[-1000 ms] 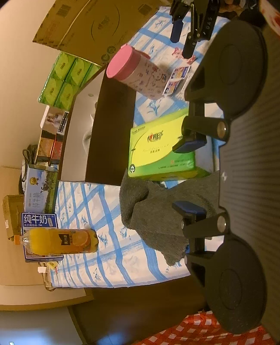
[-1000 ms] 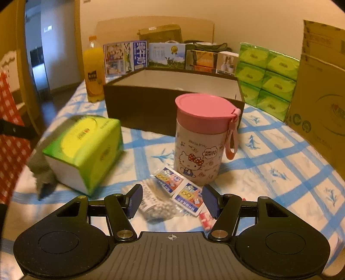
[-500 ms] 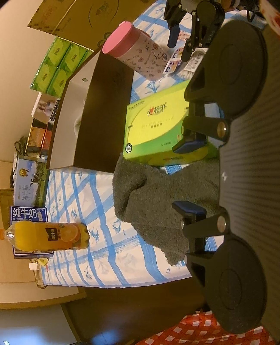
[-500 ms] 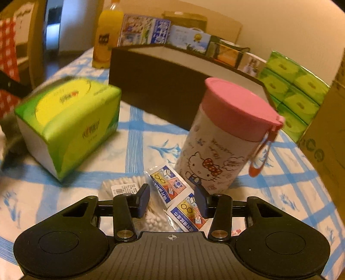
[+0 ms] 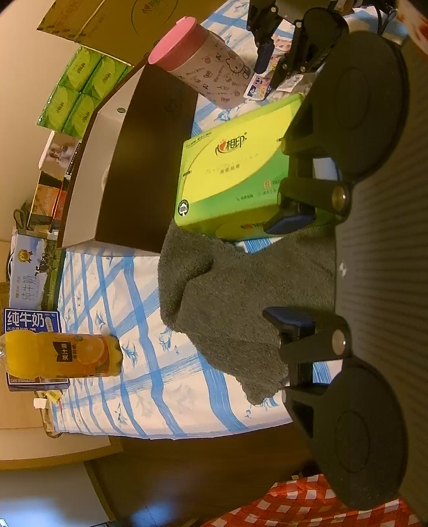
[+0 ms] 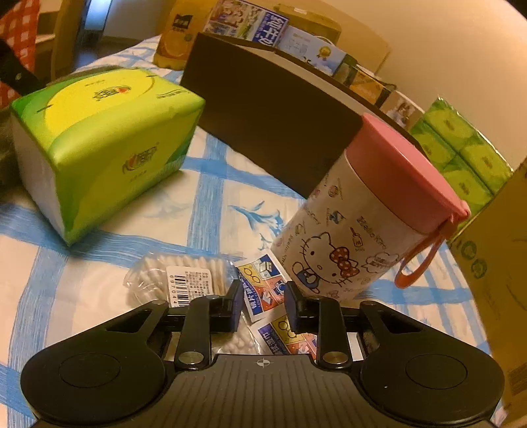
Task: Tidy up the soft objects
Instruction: 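Lower the right tool onto a small printed packet and close it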
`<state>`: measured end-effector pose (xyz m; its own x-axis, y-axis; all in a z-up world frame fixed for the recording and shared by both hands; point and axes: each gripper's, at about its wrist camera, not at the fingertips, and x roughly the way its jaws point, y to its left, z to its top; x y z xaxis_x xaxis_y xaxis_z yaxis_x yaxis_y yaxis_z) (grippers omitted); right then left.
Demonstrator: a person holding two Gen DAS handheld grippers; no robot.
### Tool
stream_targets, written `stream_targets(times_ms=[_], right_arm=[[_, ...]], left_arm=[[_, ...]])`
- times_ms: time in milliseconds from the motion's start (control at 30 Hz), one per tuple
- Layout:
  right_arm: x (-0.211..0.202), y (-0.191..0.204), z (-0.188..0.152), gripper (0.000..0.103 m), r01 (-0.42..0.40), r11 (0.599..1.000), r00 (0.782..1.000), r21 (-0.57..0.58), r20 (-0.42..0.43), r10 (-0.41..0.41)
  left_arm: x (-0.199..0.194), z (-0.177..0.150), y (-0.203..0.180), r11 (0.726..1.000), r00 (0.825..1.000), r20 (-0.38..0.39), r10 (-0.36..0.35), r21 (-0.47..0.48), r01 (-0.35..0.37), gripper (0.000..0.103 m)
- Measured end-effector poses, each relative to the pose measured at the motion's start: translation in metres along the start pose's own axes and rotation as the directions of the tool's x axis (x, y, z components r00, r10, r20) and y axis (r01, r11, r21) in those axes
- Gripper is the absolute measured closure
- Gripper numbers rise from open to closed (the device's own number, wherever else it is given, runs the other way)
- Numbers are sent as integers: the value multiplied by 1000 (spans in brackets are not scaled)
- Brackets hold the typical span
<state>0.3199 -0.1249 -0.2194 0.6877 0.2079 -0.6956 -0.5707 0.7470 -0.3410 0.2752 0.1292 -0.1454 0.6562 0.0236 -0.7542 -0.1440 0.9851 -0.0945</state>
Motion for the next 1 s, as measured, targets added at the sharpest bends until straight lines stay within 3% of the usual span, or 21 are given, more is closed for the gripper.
stream_targets(times_ms=[300,467,767,967,1000], right_arm=[[-8,-10,-6,74,-33,998,999,54,-13,34],[-9,-40,-16,74,-109,962,992,250,-28,120],[-3,-8,-9,73,-67,998,998,-14,-12,67],[5,-11,-13,76,-21,999,1000,47,-17,22],[5,-11,-13,83,-22,998,1000,52,-14,23]], left_arm=[[4,-3,2,1000,1000,-10,0,-6,0,58],[5,-4,4,1000,1000,-15,1,-12,-1,58],[10,-8,2,1000,1000,-28,7,-8,-8,58],[14,-8,5,1000,999,-32,13,-10,-14,58],[14,-8,5,1000,999,-32,13,-9,-13,58]])
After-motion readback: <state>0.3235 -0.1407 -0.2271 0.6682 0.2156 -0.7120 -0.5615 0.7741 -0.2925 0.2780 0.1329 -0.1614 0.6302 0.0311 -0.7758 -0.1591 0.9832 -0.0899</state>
